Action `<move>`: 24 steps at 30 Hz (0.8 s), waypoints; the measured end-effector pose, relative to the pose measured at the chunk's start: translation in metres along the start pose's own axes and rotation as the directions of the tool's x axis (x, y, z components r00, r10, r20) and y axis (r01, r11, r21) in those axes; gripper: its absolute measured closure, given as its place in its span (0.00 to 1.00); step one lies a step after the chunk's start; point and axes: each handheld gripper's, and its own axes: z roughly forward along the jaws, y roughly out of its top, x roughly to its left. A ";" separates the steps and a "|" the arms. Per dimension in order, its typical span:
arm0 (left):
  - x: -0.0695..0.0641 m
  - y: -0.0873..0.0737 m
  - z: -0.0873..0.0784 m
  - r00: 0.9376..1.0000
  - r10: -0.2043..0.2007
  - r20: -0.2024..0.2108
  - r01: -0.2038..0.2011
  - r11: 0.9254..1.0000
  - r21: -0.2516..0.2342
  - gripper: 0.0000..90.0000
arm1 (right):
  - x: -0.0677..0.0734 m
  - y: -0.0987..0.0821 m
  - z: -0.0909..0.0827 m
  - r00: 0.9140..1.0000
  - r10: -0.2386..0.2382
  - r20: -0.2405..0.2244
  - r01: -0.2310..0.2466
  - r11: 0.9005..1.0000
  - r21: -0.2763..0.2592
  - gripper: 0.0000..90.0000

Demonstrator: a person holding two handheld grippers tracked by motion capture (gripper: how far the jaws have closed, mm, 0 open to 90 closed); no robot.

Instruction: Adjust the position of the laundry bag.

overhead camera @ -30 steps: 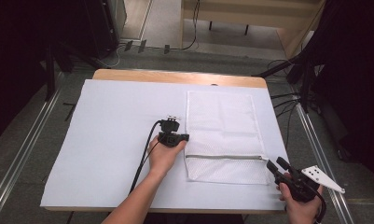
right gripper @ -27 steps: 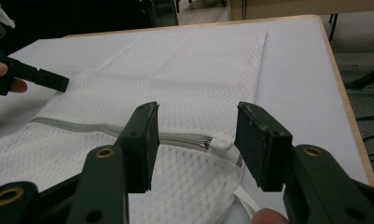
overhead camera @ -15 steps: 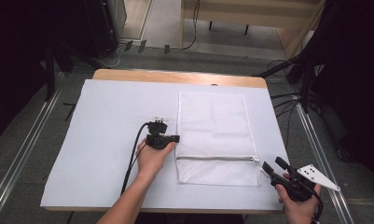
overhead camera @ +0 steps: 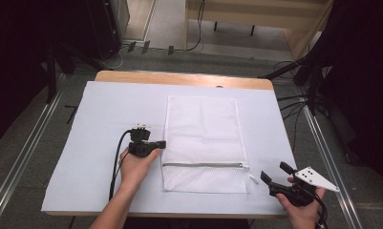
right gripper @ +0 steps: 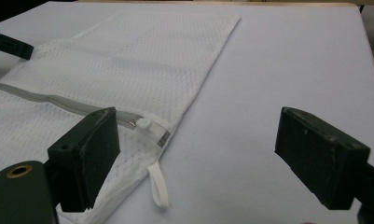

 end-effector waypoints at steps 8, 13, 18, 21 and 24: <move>0.019 -0.010 -0.015 0.999 -0.035 -0.007 0.034 0.999 -0.021 1.00 | 0.003 -0.001 0.003 1.000 0.002 -0.013 -0.001 1.000 0.015 0.17; 0.029 -0.019 -0.025 0.999 -0.051 -0.005 0.051 0.998 -0.037 1.00 | 0.008 0.000 0.003 0.998 0.031 -0.046 -0.031 0.999 0.008 0.17; 0.037 -0.024 -0.033 0.998 -0.060 -0.011 0.060 0.997 -0.048 1.00 | 0.015 0.000 0.006 0.998 0.014 -0.057 -0.013 1.000 0.021 0.18; 0.044 -0.026 -0.039 0.997 -0.074 -0.005 0.073 0.995 -0.064 1.00 | 0.020 0.000 0.009 0.998 0.007 -0.062 -0.005 1.000 0.027 0.18; 0.049 -0.029 -0.043 0.996 -0.085 0.009 0.086 0.993 -0.082 1.00 | 0.026 0.000 0.013 0.997 0.008 -0.072 -0.005 0.999 0.040 0.18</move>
